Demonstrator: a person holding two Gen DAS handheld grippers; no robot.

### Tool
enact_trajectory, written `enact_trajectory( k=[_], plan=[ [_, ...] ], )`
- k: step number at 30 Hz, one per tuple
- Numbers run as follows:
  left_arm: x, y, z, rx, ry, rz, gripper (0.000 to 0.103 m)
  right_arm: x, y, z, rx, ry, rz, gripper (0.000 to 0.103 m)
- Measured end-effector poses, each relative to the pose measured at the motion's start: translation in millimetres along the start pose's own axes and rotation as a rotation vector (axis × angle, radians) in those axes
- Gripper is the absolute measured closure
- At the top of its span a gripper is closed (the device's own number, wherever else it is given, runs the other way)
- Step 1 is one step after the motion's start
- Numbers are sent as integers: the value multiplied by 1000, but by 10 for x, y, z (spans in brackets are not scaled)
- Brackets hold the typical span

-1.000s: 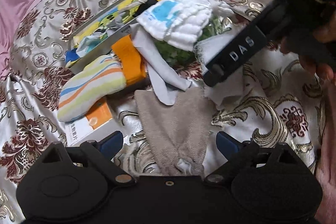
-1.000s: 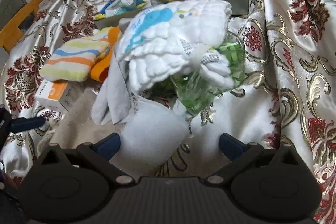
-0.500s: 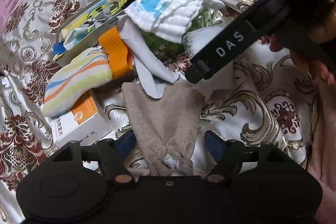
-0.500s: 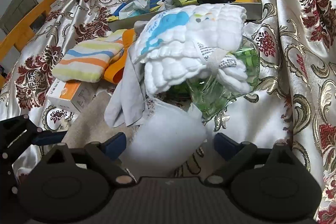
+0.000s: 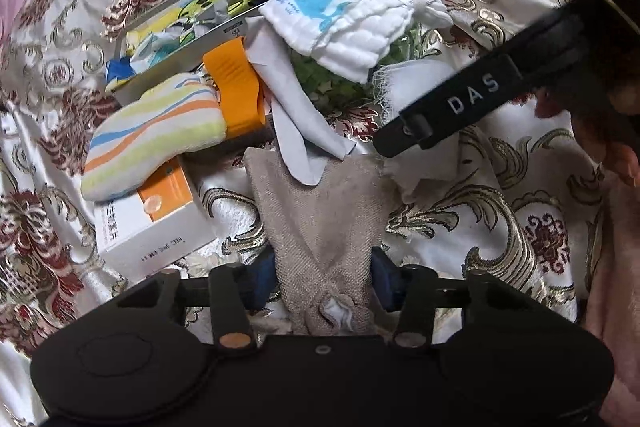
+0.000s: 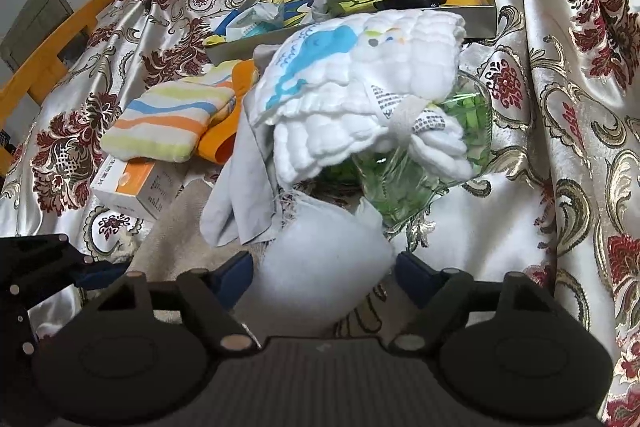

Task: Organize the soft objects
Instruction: 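Grasp the beige drawstring pouch with the left tool while the right tool grasps the white tissue, then carry the beige pouch and white tissue over the painted tray with both tools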

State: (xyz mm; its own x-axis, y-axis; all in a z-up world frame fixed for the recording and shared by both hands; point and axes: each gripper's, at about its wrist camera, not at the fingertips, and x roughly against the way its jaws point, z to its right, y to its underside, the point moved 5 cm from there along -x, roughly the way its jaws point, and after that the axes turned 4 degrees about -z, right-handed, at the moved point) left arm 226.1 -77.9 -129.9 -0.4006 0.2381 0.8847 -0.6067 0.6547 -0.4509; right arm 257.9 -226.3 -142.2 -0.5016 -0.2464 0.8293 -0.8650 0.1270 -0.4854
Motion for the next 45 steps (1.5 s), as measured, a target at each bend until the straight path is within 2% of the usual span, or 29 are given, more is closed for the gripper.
enact_trajectory(
  k=[3, 9, 10, 13, 17, 22, 26, 31, 36, 41, 45],
  plan=[
    [10, -6, -63, 60, 25, -2, 60, -6, 4, 22, -11, 0, -8, 30],
    [22, -19, -146, 151, 69, -12, 69, 8, 22, 31, -24, -35, -14, 58],
    [20, -19, -158, 169, 78, -16, 70, 10, 24, 26, -21, -41, -15, 65],
    [3, 0, -221, 270, 132, -36, 73, 24, 31, -9, -5, -47, -15, 76],
    [45, 22, -335, 426, 197, -49, 76, 76, 33, -64, 16, -65, 2, 86],
    [190, 96, -453, 591, 246, -41, 79, 182, 36, -148, 57, -84, 48, 92],
    [372, 150, -524, 681, 279, 12, 79, 343, 42, -243, 117, -103, 120, 93],
    [635, 165, -579, 713, 284, 108, 79, 528, 41, -353, 172, -129, 207, 93],
    [856, 185, -582, 724, 277, 165, 79, 705, 58, -462, 220, -168, 287, 93],
    [1029, 159, -642, 730, 237, 259, 79, 795, 59, -546, 261, -164, 345, 93],
    [1103, 127, -703, 730, 162, 327, 79, 823, 51, -581, 279, -146, 368, 93]
  ],
)
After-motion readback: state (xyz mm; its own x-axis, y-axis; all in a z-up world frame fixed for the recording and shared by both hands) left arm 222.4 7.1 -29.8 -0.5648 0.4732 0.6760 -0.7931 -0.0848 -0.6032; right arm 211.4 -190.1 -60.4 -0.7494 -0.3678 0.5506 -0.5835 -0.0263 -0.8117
